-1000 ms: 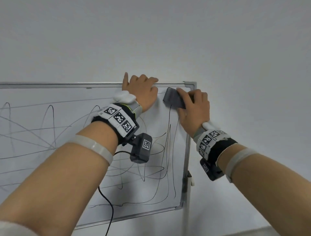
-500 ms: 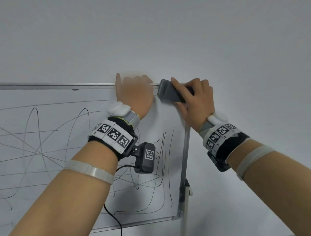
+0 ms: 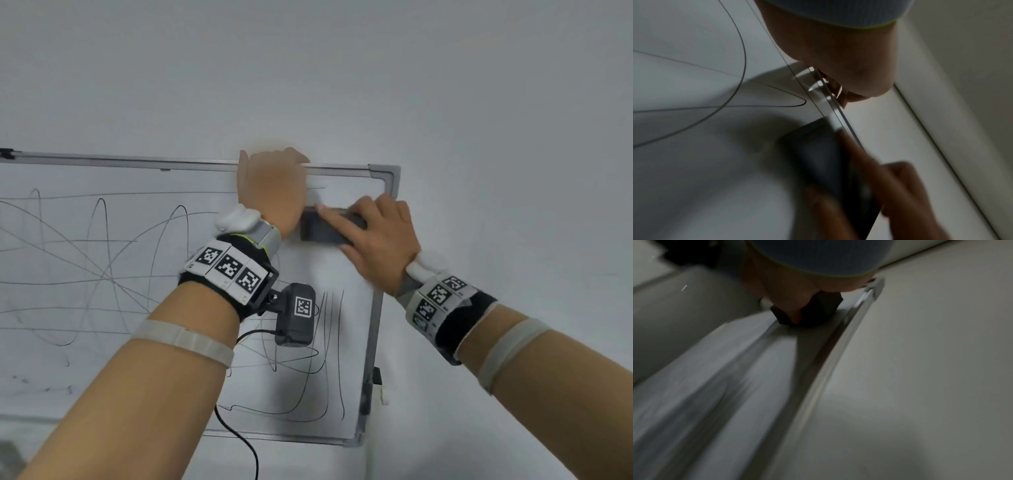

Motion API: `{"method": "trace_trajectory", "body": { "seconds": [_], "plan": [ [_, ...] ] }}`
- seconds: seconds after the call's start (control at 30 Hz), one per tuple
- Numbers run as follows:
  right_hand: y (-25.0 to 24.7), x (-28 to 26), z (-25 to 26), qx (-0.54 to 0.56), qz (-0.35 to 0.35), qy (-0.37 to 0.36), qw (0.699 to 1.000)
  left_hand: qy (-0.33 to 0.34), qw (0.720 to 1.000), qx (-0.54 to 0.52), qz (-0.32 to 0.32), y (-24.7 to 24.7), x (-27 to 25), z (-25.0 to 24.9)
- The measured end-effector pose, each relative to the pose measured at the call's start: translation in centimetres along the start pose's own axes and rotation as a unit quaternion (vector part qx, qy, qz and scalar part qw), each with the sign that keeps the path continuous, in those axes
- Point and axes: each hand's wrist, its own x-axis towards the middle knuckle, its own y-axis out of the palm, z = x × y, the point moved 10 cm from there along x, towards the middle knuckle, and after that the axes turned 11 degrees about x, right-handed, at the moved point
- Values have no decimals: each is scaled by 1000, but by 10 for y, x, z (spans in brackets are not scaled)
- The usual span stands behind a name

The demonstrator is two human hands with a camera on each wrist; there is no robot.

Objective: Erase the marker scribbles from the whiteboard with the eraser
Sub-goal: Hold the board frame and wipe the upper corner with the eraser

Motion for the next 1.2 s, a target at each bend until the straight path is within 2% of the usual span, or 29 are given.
{"method": "trace_trajectory", "body": {
  "seconds": [0.1,0.17,0.23,0.33,0.5,0.63,0.73,0.87,0.97,1.03,1.13,1.2],
  "plan": [
    [-19,32,-17,13,-53,58,997,-8,1000,-3,1,-3,-2,1],
    [-12,26,-4,25,-71,30,997,-14,1000,-9,3,-4,-3,4],
    [9,-2,19,48,-64,-14,997,-15,1000,-16,10,-3,-1,7],
    [54,-68,59,97,14,-87,991,-11,1000,-18,7,-2,2,5],
    [108,-180,116,125,166,-221,953,-8,999,-9,-31,2,-5,5],
    [112,-191,122,115,187,-271,937,15,997,35,-66,-1,-13,-2],
    [101,-161,107,119,156,-246,949,20,996,51,-70,1,-16,-4],
    [65,-97,65,146,29,-100,984,22,994,78,-71,2,-16,-6],
    [57,-97,59,137,-25,-57,989,29,990,117,-79,3,-17,-10],
    [69,-115,65,129,-8,-62,990,36,982,156,-98,3,-19,-15],
    [93,-157,91,125,76,-149,978,21,979,177,-97,6,-19,-19],
    [110,-194,106,113,147,-210,960,-8,980,172,-104,11,-20,-19]
  ]
}}
